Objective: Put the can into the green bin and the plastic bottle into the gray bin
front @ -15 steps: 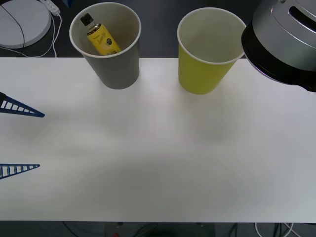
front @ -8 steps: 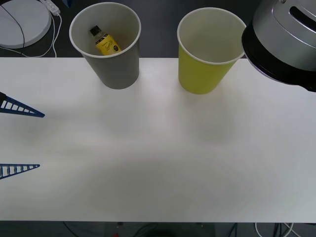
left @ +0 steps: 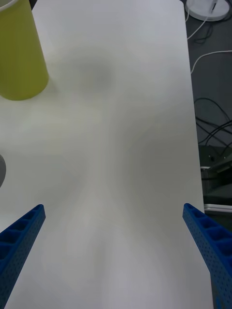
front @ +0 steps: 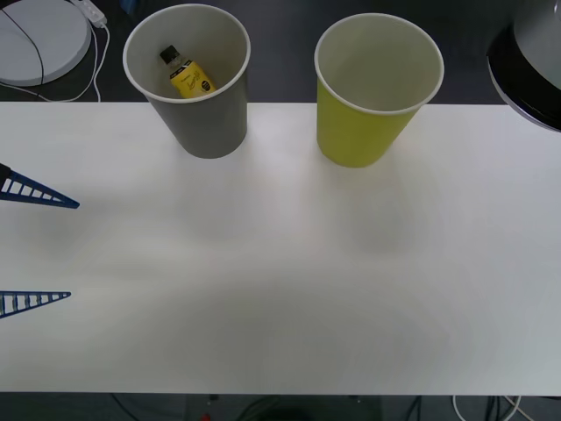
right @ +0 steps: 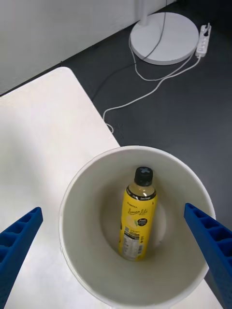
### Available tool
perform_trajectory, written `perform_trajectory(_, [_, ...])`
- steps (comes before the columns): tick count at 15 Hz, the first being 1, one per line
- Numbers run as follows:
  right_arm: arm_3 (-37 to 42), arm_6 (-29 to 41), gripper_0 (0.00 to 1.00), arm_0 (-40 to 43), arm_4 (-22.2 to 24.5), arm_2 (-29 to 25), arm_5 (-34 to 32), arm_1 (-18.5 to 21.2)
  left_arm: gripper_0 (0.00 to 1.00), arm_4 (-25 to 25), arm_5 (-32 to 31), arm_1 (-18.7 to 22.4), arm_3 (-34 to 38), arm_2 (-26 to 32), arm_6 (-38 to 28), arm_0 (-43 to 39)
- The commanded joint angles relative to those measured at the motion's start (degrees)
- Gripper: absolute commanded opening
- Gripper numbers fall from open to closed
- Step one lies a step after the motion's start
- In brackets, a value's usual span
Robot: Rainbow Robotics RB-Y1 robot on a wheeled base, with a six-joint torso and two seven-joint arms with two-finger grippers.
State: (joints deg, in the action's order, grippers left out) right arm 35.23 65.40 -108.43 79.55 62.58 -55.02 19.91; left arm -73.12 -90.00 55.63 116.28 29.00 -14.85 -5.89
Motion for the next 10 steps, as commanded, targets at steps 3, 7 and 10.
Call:
perform_trajectory(3, [9.8,-0.7,1.00,3.6,-2.0,-0.5,0.0,7.2,1.00,0.0,0.0,0.0,0.0,0.0,0.0,0.0])
perform_trajectory(7, [17.6,-1.8,1.00,6.1,-4.8,-0.5,0.0,13.3,1.00,0.0,0.0,0.0,0.0,0.0,0.0,0.0])
perform_trajectory(10, [24.1,-2.7,1.00,8.9,-5.3,-1.9,0.1,17.9,1.00,0.0,0.0,0.0,0.0,0.0,0.0,0.0])
